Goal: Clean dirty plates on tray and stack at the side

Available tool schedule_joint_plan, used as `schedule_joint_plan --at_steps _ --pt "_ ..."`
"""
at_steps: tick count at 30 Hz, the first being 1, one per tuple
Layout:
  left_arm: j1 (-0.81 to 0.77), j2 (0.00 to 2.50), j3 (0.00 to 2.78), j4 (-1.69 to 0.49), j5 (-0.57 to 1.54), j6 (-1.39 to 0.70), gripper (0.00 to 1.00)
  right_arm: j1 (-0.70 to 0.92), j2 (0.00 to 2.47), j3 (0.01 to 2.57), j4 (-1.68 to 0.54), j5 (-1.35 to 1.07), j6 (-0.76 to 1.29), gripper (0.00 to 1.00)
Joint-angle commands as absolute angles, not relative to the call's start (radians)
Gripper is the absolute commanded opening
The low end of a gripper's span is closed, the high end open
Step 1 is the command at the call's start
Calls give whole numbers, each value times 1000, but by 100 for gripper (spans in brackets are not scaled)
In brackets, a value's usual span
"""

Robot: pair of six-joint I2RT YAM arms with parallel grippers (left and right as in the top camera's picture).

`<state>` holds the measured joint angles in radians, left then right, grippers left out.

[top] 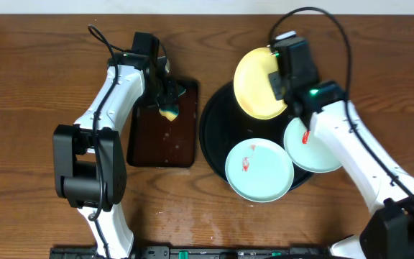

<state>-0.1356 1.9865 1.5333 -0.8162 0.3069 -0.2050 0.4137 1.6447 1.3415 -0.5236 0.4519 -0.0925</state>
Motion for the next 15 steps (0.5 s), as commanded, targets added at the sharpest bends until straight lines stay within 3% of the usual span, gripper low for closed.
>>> schedule_joint_plan --at_steps 1,8,15 --pt "-136 1958 1541 -813 293 -191 8 506 1627 1364 -504 763 -111 1" --pt "-136 1958 1541 -803 293 -191 8 674 1627 1364 -425 1041 -204 1" --pt "-136 1958 1541 -803 293 -191 8 764 1627 1364 -377 1110 -256 1"
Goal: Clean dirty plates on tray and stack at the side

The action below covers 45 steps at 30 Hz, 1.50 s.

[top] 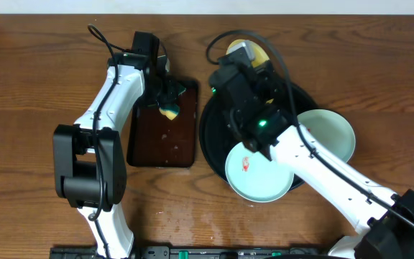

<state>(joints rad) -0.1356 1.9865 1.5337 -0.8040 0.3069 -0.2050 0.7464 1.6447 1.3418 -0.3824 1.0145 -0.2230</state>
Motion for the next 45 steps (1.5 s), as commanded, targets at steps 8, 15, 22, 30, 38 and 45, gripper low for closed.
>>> schedule_joint_plan --at_steps 8,15,22,30,38,45 --pt "-136 1958 1541 -802 293 -191 8 751 1629 1361 -389 1026 -246 1" --pt "-136 1958 1541 -798 294 -192 8 618 1629 1361 -518 679 14 1" --pt "-136 1958 1541 -773 295 -192 8 390 1631 1359 -604 163 165 1" --pt "-137 1936 1545 -698 295 -191 8 226 1724 1336 -614 -115 186 1" --pt "-214 1847 1545 -622 294 -155 7 223 1924 1333 -564 -117 175 1" --pt "-326 1844 1545 -638 293 -123 7 221 1989 1333 -524 -117 175 1"
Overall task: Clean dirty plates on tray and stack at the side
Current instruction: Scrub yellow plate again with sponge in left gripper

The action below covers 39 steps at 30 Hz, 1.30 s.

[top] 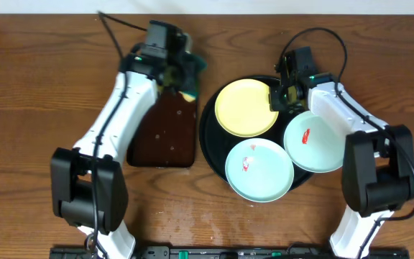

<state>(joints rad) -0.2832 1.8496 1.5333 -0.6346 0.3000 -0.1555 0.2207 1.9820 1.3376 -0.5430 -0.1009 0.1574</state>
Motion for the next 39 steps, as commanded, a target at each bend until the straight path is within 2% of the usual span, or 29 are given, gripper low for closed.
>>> schedule_joint_plan --at_steps 1,8,18,26,32,39 --pt "-339 1844 1545 -632 292 -123 7 221 1989 1333 -515 -117 175 1" --pt "-447 1851 1542 -604 189 -123 7 215 1989 1333 -494 -109 179 1" --pt "-511 1876 1539 -642 189 -128 7 213 1989 1333 -509 -110 179 1" --pt "-522 1876 1486 -484 189 -132 8 213 1989 1333 -510 -110 179 1" --pt "-545 1876 1307 -223 189 -173 7 213 1989 1333 -509 -110 178 1" --pt "-545 1876 1191 -40 189 -222 7 213 1989 1333 -509 -110 178 1"
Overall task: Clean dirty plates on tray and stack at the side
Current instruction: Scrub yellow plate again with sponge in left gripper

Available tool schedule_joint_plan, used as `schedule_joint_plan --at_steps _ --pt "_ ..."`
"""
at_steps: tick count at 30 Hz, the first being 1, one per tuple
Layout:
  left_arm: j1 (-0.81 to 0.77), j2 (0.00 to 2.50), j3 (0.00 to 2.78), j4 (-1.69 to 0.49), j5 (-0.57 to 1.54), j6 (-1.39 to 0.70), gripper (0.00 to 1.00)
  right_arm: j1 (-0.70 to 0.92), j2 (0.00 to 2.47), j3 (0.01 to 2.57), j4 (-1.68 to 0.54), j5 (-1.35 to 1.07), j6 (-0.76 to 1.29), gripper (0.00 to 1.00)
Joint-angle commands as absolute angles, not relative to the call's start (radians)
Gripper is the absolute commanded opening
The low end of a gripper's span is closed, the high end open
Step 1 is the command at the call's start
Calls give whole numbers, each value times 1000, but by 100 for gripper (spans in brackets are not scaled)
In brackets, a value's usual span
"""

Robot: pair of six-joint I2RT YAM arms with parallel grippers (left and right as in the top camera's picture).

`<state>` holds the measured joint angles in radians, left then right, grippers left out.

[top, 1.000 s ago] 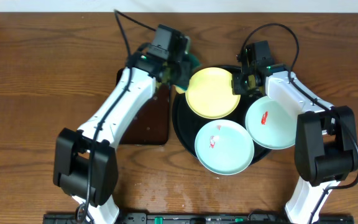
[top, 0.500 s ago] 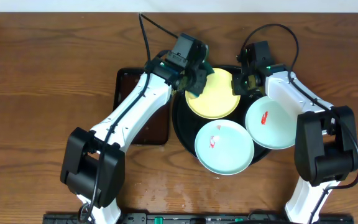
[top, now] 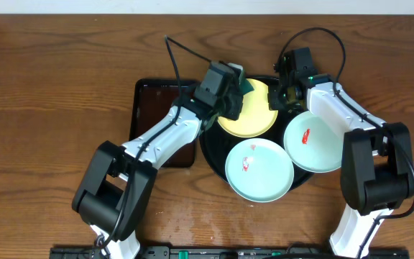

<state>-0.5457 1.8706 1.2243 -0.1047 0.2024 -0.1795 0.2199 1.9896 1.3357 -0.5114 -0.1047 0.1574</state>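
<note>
A yellow plate lies at the back left of the round black tray. My left gripper is over the plate's far part, shut on a green and yellow sponge that rests against the plate. My right gripper is at the plate's right rim and looks shut on it. Two pale green plates with red smears lie on the tray, one at the front and one at the right.
A dark brown rectangular tray lies left of the black tray, partly under my left arm. Bare wooden table surrounds both trays. A black cable loops above the right arm.
My left gripper, with the sponge, has moved right from over the far end of the brown tray onto the yellow plate. The right gripper and all three plates are where they were.
At first my right gripper held the yellow plate at the back of the black tray while my left held the sponge over the brown tray. Then the right arm reached left across the tray. Later the plate lay flat, right gripper at its rim. Now the sponge is on it.
</note>
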Motion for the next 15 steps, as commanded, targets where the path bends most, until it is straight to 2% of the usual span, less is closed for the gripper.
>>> schedule_joint_plan --at_steps 1,6,15 --pt "-545 1876 1183 -25 189 -228 8 213 1989 1333 -509 -110 178 1" --pt "-545 1876 1175 -15 64 -267 7 213 1989 1333 -512 -110 178 1" --pt "-547 1874 1175 -13 60 -264 7 213 1989 1333 -514 -110 178 1"
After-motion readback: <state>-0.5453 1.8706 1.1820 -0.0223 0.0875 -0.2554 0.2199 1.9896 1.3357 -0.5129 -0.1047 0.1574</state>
